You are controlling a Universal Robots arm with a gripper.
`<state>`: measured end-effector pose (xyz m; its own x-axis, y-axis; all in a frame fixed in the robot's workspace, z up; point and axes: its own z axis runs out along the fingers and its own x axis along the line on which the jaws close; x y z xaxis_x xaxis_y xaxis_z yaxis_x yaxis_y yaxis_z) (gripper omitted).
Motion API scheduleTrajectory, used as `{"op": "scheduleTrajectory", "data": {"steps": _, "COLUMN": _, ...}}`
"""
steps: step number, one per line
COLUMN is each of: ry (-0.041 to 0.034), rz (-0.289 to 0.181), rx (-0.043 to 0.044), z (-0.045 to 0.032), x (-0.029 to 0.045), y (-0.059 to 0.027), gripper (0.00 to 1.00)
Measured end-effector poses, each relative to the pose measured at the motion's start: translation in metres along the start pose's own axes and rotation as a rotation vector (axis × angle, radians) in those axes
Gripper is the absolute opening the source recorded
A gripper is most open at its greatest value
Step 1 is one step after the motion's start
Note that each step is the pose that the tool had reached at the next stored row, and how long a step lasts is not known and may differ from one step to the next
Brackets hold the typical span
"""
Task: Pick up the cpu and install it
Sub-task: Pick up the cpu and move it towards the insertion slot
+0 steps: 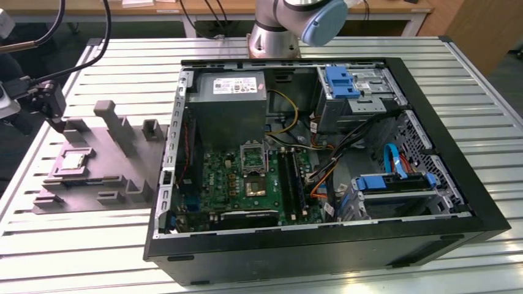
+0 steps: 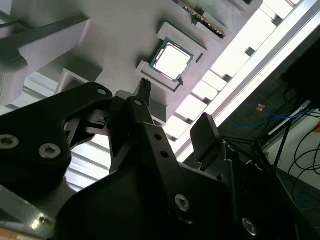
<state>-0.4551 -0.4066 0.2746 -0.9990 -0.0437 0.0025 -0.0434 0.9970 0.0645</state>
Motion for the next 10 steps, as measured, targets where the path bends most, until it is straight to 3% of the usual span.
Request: {"op": "scheduleTrajectory", "data": {"steps": 10, "ry": -0.0001, "rz": 0.000, "rx": -0.0001, "z": 0.0012, "x": 0.0000, "y": -0.0001, "gripper": 0.59}}
